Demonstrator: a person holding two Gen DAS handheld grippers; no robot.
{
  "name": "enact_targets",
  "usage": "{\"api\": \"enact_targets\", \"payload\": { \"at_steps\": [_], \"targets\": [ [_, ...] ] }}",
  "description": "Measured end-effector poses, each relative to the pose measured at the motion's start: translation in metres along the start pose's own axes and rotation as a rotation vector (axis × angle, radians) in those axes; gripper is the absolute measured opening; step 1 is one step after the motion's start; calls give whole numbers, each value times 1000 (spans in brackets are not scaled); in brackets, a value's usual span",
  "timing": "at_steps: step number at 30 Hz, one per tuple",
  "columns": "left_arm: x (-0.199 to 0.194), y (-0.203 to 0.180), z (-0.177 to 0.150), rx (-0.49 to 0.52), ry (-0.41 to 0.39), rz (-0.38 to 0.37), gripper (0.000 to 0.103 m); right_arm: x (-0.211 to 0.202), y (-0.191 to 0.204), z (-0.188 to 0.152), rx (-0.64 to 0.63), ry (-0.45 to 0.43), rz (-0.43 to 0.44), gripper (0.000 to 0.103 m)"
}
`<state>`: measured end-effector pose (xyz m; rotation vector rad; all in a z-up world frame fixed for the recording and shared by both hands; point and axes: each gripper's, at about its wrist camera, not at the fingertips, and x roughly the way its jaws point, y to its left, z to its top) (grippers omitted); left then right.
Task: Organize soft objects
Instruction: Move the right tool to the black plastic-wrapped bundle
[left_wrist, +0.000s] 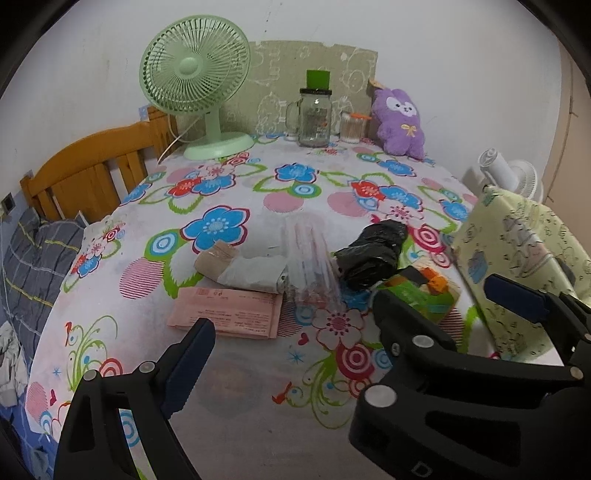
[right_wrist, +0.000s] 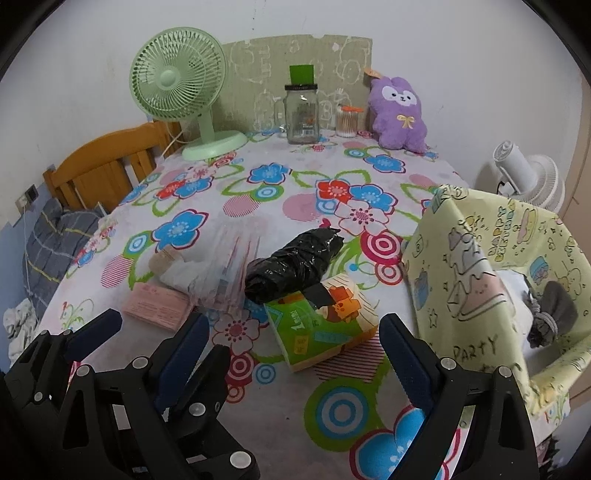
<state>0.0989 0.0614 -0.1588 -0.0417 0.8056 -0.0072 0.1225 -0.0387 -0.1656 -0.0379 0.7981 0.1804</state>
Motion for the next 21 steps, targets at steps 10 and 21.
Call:
{"api": "enact_targets", "payload": {
  "at_steps": [10, 21],
  "targets": [
    [26, 6, 2, -24, 50, 8, 94, 28, -3, 4, 5, 46, -19, 95],
    [40, 4, 2, -13, 79, 22, 94, 50, -6, 6, -8, 89, -30, 93]
  ]
}}
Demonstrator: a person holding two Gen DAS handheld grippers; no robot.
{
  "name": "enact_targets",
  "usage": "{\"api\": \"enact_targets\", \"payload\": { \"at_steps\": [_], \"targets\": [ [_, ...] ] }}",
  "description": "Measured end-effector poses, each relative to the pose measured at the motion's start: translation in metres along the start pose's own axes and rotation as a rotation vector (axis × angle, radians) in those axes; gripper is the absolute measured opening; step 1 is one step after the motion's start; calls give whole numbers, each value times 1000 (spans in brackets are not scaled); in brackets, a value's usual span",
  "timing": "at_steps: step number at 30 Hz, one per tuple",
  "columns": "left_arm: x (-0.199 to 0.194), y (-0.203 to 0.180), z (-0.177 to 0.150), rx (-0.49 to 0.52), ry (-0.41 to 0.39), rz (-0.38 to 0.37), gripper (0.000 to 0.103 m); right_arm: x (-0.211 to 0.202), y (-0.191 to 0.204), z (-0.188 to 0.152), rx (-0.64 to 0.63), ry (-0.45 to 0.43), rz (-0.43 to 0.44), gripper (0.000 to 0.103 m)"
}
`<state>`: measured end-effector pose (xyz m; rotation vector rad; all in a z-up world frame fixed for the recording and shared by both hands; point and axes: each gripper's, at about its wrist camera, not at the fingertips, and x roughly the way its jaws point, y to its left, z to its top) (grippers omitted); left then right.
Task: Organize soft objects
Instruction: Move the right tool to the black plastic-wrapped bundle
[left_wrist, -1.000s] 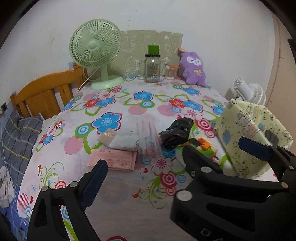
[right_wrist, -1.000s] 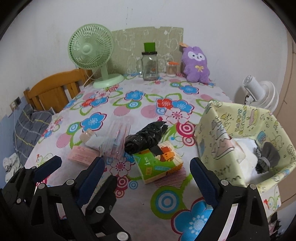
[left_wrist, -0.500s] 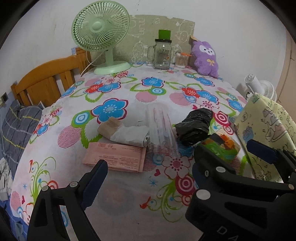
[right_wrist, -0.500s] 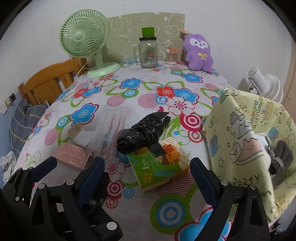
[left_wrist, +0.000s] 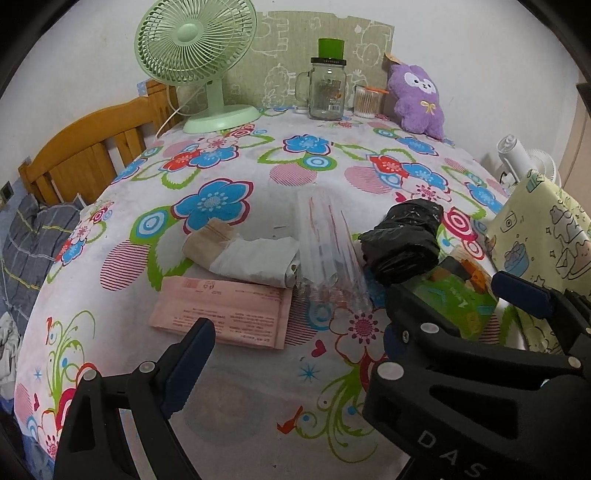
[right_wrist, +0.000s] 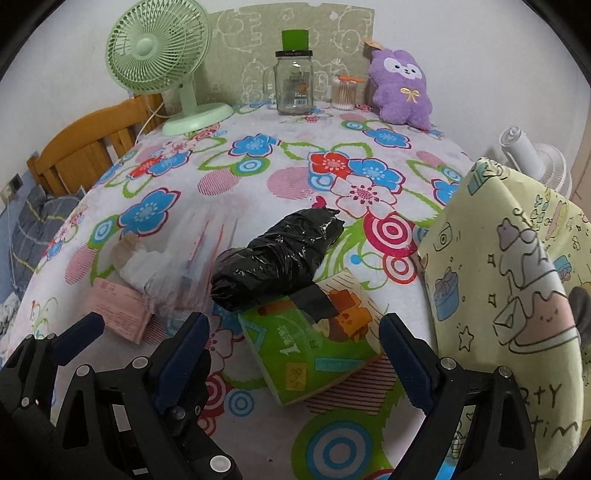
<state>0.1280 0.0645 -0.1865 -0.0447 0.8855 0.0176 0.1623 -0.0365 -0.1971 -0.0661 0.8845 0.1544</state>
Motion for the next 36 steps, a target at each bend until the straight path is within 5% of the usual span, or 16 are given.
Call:
{"api": "enact_targets", "payload": {
  "at_steps": [5, 8, 14, 18, 24, 30, 36],
  "targets": [
    [0, -6, -1, 18, 0, -9, 95, 3, 3, 0, -27, 10, 25, 74],
    [-3, -9, -1, 18, 3, -37, 95, 2, 2, 1, -36, 11, 32, 53],
    [-5, -7, 0, 8, -8, 11, 94, -2, 1, 2, -35, 15, 80, 40],
    [-7, -7, 4, 6, -23, 19, 94, -6, 0, 5, -22, 18, 91, 41],
    [-5, -12, 14, 11, -46, 14, 87, -12, -9, 12, 15, -4, 75, 73],
    [4, -10, 22, -7, -35, 17, 76, -13, -13, 23, 33, -15, 69, 74],
    [12, -6, 21, -46, -6, -8, 45, -5, -14, 28, 49, -5, 77, 74]
  ]
}}
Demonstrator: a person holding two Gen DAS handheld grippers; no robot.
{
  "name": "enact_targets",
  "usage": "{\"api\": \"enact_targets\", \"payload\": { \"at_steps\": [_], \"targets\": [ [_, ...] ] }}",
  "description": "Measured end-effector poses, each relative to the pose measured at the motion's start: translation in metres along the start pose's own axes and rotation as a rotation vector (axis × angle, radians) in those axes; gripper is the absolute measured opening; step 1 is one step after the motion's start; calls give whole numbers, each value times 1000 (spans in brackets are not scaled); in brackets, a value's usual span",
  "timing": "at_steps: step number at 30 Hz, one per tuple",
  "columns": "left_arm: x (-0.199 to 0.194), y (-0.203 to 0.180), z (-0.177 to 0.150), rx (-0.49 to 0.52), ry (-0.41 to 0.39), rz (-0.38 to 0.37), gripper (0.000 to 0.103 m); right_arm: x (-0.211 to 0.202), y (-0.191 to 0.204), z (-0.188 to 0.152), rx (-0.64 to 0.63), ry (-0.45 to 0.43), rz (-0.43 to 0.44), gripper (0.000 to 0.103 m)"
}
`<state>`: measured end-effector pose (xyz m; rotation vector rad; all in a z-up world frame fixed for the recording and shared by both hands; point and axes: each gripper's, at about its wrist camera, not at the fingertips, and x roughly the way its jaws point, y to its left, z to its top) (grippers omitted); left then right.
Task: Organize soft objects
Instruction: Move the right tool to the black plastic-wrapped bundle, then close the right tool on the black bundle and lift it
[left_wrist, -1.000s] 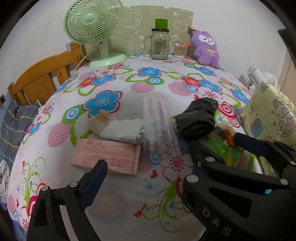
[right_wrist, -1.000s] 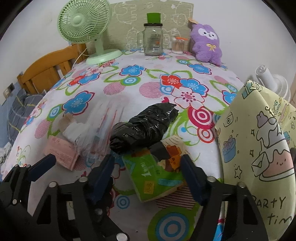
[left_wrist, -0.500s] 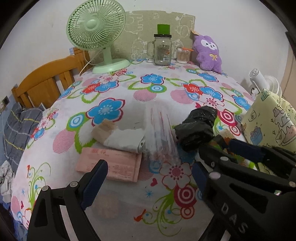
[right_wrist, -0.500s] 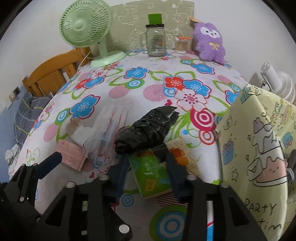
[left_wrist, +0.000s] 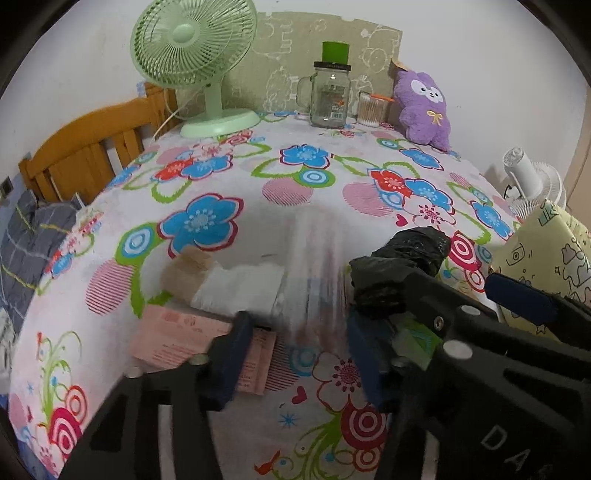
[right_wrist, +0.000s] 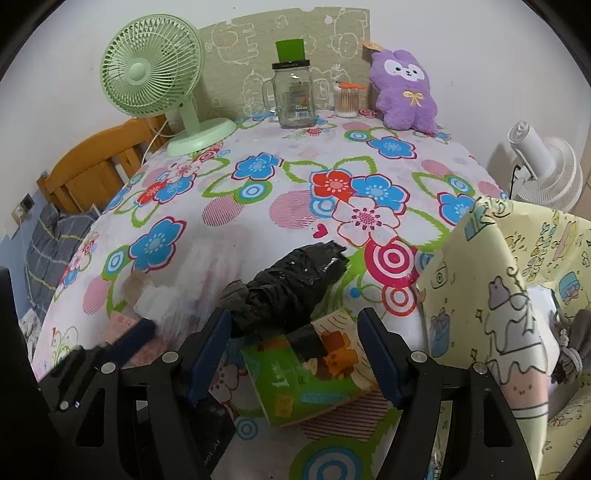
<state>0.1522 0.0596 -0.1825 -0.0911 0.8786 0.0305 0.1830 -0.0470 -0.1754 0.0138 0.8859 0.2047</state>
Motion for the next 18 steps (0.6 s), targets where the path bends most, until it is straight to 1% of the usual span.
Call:
{"api": "enact_targets", "payload": {
  "at_steps": [1, 3, 4, 8, 10, 13, 18],
  "targets": [
    [1, 0, 0, -1, 0, -2, 38, 1, 0, 0, 0, 2, 2, 74],
    [1, 1, 0, -1, -3, -3, 32, 3, 2, 1, -3, 2, 5, 74],
    [1, 1, 0, -1, -3, -9, 26, 3, 2, 2, -6, 2, 6, 74],
    [-2, 4, 2, 0, -14, -26, 15, 6, 6, 5, -11, -1, 15, 74],
    [-4, 4, 4, 11, -22, -22, 11, 7, 8, 7, -12, -3, 19, 74],
    [-5, 7, 7, 14, -27, -26, 8, 8, 12, 11, -19, -9, 27, 74],
    [-4, 12, 10, 11, -28, -31, 6, 16, 20, 16, -31, -8, 37, 73]
  ]
}}
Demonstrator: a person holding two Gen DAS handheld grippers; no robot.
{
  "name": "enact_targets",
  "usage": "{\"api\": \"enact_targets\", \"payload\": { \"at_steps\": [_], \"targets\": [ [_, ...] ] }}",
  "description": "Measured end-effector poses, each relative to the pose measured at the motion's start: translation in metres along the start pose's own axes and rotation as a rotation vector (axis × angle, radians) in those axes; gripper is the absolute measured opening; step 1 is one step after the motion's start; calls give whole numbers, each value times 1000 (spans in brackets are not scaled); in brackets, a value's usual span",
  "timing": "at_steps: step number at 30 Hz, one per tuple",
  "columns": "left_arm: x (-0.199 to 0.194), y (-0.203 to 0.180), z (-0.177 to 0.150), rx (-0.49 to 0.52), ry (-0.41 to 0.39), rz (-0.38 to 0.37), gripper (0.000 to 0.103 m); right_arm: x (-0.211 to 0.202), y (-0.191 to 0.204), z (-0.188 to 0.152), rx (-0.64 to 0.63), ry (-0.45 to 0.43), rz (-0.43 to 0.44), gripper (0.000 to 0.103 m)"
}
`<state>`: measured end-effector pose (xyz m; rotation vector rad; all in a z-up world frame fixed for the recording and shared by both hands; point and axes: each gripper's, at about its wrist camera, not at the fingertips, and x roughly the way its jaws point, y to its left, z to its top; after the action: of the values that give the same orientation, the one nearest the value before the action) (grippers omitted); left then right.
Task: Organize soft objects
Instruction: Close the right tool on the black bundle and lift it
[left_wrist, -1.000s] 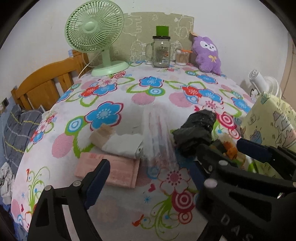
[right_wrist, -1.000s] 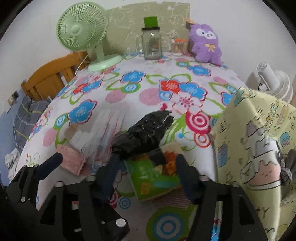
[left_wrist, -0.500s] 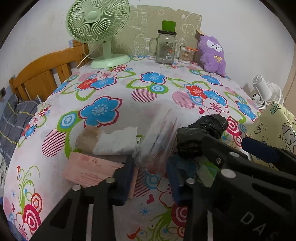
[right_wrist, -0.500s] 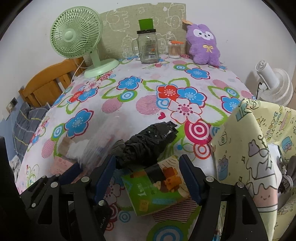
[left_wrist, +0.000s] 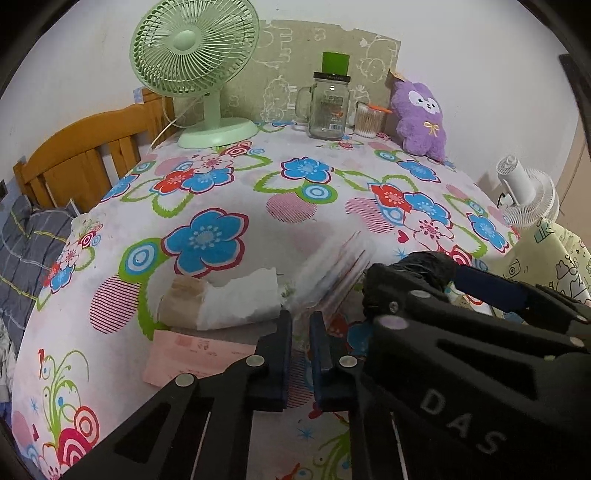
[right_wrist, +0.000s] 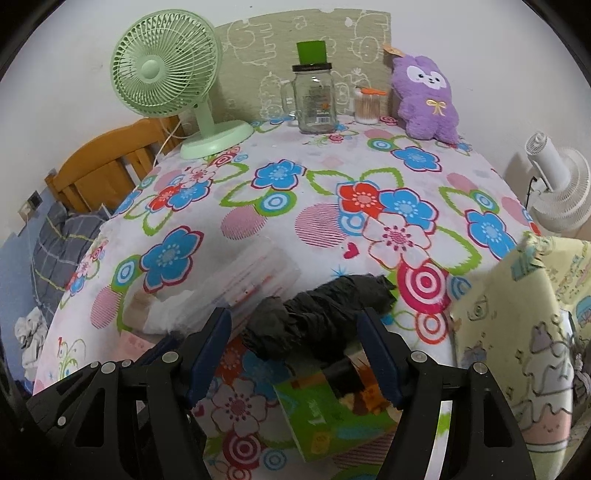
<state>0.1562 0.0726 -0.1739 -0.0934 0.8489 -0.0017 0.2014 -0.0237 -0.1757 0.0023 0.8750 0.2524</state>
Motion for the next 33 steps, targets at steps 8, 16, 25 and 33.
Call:
{"api": "enact_targets", "payload": {
  "at_steps": [8, 16, 25, 33],
  "targets": [
    [4, 0, -1, 3, 9, -22, 3, 17, 5, -5, -33, 49, -11, 38],
    [-6, -4, -2, 8, -15, -33, 0, 5, 3, -7, -23, 24, -11, 33],
    [-24, -9, -4, 5, -48, -31, 0, -16, 2, -11, -21, -12, -1, 33],
    [-43, -11, -5, 6, -80, -28, 0, -36, 3, -13, -22, -46, 7, 33]
  ]
}}
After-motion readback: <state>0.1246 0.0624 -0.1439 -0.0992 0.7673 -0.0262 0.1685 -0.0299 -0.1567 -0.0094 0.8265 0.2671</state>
